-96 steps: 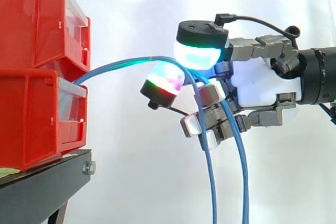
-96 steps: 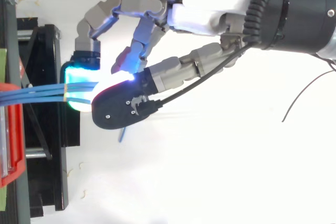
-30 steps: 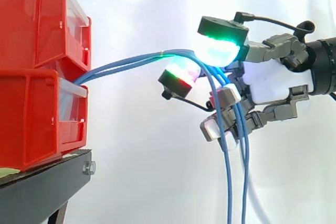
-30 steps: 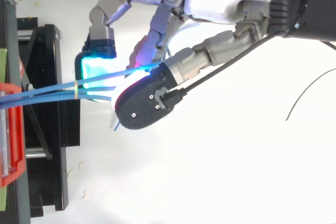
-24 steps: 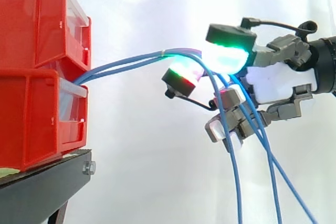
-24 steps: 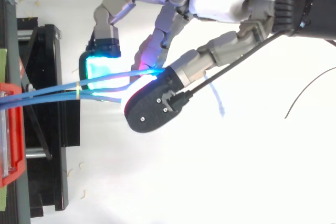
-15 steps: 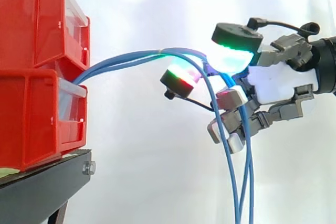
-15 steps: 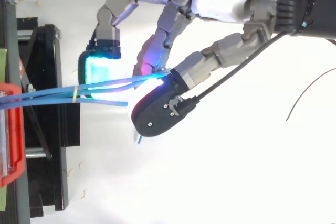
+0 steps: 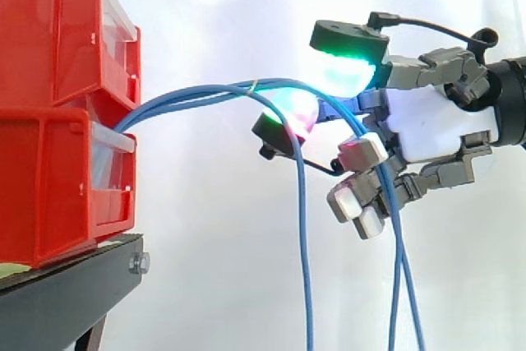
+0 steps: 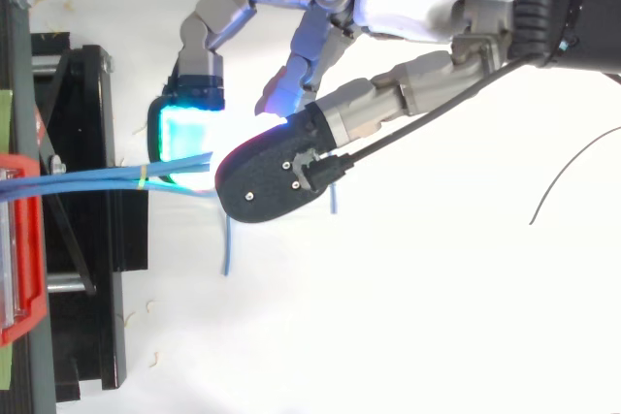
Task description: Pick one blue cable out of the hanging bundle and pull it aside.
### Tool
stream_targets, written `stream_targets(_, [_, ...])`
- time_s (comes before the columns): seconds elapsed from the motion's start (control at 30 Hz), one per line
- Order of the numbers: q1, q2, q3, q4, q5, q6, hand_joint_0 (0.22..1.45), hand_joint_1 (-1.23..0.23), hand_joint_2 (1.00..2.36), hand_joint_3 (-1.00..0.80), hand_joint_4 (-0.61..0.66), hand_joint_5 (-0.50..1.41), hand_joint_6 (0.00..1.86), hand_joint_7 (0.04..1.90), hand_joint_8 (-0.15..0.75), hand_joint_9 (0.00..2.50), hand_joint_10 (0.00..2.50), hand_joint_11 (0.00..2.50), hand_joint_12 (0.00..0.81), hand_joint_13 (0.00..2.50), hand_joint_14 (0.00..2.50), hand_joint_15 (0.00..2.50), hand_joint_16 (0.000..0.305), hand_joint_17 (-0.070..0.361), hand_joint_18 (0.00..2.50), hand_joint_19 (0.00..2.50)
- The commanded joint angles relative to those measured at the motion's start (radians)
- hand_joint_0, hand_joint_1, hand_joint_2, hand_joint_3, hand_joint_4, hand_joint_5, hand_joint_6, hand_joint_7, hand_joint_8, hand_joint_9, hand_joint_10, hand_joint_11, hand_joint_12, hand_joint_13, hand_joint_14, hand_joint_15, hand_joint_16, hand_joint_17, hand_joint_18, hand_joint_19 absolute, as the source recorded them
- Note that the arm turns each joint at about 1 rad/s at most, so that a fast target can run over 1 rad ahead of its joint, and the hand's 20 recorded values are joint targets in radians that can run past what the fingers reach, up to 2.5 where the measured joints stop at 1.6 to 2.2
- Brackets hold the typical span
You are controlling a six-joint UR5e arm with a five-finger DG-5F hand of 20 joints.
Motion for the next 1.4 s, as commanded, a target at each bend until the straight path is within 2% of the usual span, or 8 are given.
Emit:
stream_targets(0.0, [0.000,0.000,0.000,0.000,0.001,0.001,0.58,-0.77,1.01,-0.15,-0.05,-0.07,0.90,0.85,0.293,1.26,0.03,0.72,0.433,0.96,0.02,0.56,0.063,0.141,0.80,0.69])
stream_targets(0.23, [0.000,0.000,0.000,-0.002,0.001,0.001,0.64,-0.86,1.01,-0.02,-0.10,-0.09,0.94,0.81,0.287,1.21,0.03,0.74,0.416,0.95,0.02,0.55,0.061,0.136,0.80,0.68])
stream_targets(0.53, [0.002,-0.001,0.000,-0.005,0.001,-0.010,0.75,-0.88,1.01,-0.38,-0.22,-0.12,0.96,0.77,0.230,1.14,0.03,0.78,0.362,0.90,0.02,0.57,0.048,0.109,0.71,0.72])
stream_targets(0.73, [0.003,0.000,0.000,-0.005,0.001,-0.010,0.67,-0.83,1.00,-0.47,-0.12,-0.10,0.93,0.78,0.227,1.19,0.03,0.75,0.363,0.92,0.02,0.59,0.048,0.108,0.72,0.72])
stream_targets(0.93, [0.006,0.000,0.000,-0.018,0.003,-0.009,0.62,-0.82,1.01,-0.35,-0.11,-0.08,0.93,0.80,0.234,1.22,0.03,0.76,0.367,0.92,0.02,0.59,0.049,0.109,0.71,0.76])
stream_targets(1.03, [0.008,0.000,0.000,-0.037,0.003,-0.009,0.56,-0.71,1.01,-0.39,-0.06,-0.08,0.93,0.74,0.248,1.20,0.03,0.74,0.379,0.90,0.02,0.59,0.051,0.115,0.70,0.76])
stream_targets(1.13, [0.008,0.000,0.000,-0.038,0.003,-0.007,0.48,-0.69,1.00,-0.50,-0.07,-0.07,0.91,0.75,0.254,1.22,0.03,0.72,0.402,0.92,0.02,0.58,0.056,0.127,0.73,0.74])
stream_targets(1.37, [0.009,0.000,0.000,-0.040,0.003,-0.006,0.46,-0.67,1.00,-0.50,-0.09,-0.05,0.86,0.86,0.250,1.28,0.03,0.67,0.403,0.93,0.02,0.57,0.058,0.130,0.73,0.71])
